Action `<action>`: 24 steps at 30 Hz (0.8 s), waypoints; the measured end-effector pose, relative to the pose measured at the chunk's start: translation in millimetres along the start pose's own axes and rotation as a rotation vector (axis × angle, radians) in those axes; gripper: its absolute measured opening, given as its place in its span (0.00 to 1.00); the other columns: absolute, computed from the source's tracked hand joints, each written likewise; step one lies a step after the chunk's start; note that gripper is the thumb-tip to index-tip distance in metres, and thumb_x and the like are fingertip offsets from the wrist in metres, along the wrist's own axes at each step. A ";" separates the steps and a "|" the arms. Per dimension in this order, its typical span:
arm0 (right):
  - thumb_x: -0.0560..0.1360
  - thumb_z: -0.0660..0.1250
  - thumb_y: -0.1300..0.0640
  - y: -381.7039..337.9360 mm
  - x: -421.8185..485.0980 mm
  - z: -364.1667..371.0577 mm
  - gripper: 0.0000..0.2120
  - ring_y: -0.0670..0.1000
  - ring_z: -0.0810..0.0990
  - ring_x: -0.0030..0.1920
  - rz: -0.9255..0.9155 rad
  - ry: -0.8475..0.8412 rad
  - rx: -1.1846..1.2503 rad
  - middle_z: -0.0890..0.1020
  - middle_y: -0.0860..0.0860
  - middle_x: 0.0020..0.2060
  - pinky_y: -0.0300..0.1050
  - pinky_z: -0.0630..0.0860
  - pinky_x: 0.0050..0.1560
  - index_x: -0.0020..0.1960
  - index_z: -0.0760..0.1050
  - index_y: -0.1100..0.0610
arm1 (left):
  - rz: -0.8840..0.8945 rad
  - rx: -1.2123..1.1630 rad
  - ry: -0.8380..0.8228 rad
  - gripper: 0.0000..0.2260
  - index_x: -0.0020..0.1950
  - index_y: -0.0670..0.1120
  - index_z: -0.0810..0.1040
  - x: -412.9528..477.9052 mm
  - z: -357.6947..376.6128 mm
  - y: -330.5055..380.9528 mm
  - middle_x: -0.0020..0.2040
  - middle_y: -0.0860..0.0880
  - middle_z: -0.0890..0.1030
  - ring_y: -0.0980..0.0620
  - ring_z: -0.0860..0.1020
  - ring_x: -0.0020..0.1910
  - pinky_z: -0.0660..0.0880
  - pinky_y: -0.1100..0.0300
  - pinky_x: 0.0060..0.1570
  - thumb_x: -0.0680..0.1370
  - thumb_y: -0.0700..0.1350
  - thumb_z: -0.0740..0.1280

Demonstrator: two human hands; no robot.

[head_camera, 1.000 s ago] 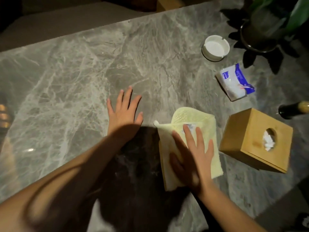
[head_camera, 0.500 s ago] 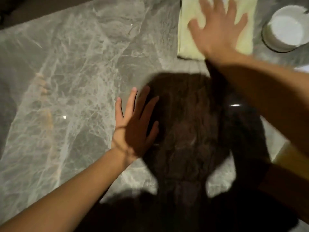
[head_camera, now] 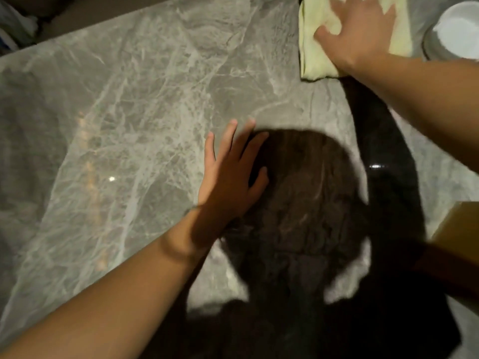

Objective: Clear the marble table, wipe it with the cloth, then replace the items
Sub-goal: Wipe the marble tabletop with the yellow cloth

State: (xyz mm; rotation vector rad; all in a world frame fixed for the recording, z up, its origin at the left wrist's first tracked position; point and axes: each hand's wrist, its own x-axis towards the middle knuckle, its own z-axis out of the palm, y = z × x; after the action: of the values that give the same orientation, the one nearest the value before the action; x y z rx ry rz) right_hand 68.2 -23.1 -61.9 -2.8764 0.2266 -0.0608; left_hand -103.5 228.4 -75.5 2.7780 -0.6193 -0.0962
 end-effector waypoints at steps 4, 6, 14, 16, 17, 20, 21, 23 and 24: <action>0.73 0.53 0.38 -1.7 -71.4 4.5 0.31 0.59 0.56 0.75 -0.053 -0.053 -0.041 0.61 0.52 0.75 0.67 0.50 0.72 0.74 0.64 0.46 | -0.036 -0.085 0.046 0.27 0.71 0.47 0.66 3.3 -1.0 -0.7 0.77 0.47 0.59 0.46 0.58 0.76 0.52 0.39 0.72 0.72 0.51 0.62; 0.72 0.52 0.37 -5.1 -115.8 4.5 0.31 0.59 0.58 0.75 -0.075 -0.052 -0.050 0.63 0.52 0.75 0.69 0.54 0.70 0.73 0.65 0.46 | -0.082 -0.306 0.150 0.27 0.71 0.44 0.65 2.4 -5.0 -2.5 0.77 0.45 0.58 0.48 0.60 0.74 0.57 0.42 0.72 0.72 0.46 0.64; 0.72 0.62 0.41 -84.0 -365.7 25.1 0.36 0.61 0.53 0.76 -0.165 -0.064 -0.119 0.57 0.53 0.77 0.67 0.54 0.69 0.76 0.52 0.40 | -0.025 -0.297 0.159 0.27 0.72 0.46 0.63 -54.1 -33.9 -69.4 0.78 0.46 0.56 0.47 0.58 0.75 0.57 0.39 0.70 0.73 0.50 0.61; 0.70 0.62 0.39 -123.9 -414.0 31.2 0.37 0.62 0.50 0.76 -0.195 -0.095 -0.031 0.54 0.51 0.77 0.68 0.48 0.69 0.76 0.52 0.39 | -0.039 -0.198 0.107 0.27 0.72 0.47 0.62 -71.4 -48.0 -109.9 0.77 0.46 0.56 0.47 0.57 0.75 0.55 0.39 0.70 0.73 0.51 0.59; 0.70 0.62 0.39 -144.0 -427.7 33.6 0.37 0.63 0.49 0.77 -0.206 -0.116 0.012 0.53 0.50 0.77 0.70 0.46 0.69 0.76 0.53 0.40 | -0.066 -0.164 0.097 0.27 0.72 0.48 0.62 -79.3 -56.1 -131.8 0.77 0.46 0.56 0.46 0.57 0.75 0.55 0.39 0.71 0.74 0.52 0.59; 0.69 0.61 0.38 -192.9 -440.3 40.7 0.37 0.64 0.45 0.77 -0.237 -0.219 -0.011 0.53 0.52 0.78 0.76 0.46 0.66 0.76 0.53 0.41 | -0.179 -0.081 0.099 0.26 0.72 0.49 0.63 -105.3 -83.0 -197.7 0.77 0.46 0.56 0.45 0.56 0.76 0.51 0.38 0.71 0.75 0.53 0.57; 0.69 0.60 0.37 -206.4 -438.3 41.8 0.37 0.64 0.46 0.76 -0.256 -0.243 -0.057 0.55 0.53 0.77 0.75 0.46 0.66 0.75 0.55 0.41 | -0.235 -0.053 0.107 0.25 0.71 0.49 0.63 -116.4 -90.4 -220.2 0.77 0.46 0.57 0.45 0.56 0.76 0.49 0.37 0.71 0.75 0.53 0.57; 0.69 0.59 0.35 -231.6 -430.0 46.4 0.35 0.64 0.49 0.76 -0.262 -0.256 -0.119 0.58 0.53 0.77 0.73 0.47 0.66 0.74 0.58 0.41 | -0.382 -0.020 0.118 0.25 0.71 0.48 0.64 -143.2 -100.9 -259.8 0.77 0.45 0.57 0.45 0.55 0.76 0.47 0.35 0.70 0.75 0.54 0.56; 0.69 0.58 0.34 -244.6 -424.2 49.4 0.34 0.64 0.51 0.76 -0.257 -0.253 -0.132 0.59 0.53 0.76 0.72 0.48 0.66 0.74 0.59 0.41 | -0.453 -0.016 0.116 0.25 0.72 0.49 0.63 -156.4 -103.2 -274.0 0.77 0.45 0.57 0.45 0.54 0.76 0.46 0.34 0.70 0.76 0.55 0.56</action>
State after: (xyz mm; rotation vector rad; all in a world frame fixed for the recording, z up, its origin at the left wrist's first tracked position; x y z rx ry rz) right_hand -311.1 290.4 -56.3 -2.9875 -0.1939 0.2787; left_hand -120.8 559.5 -58.0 2.8302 0.0460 -0.0326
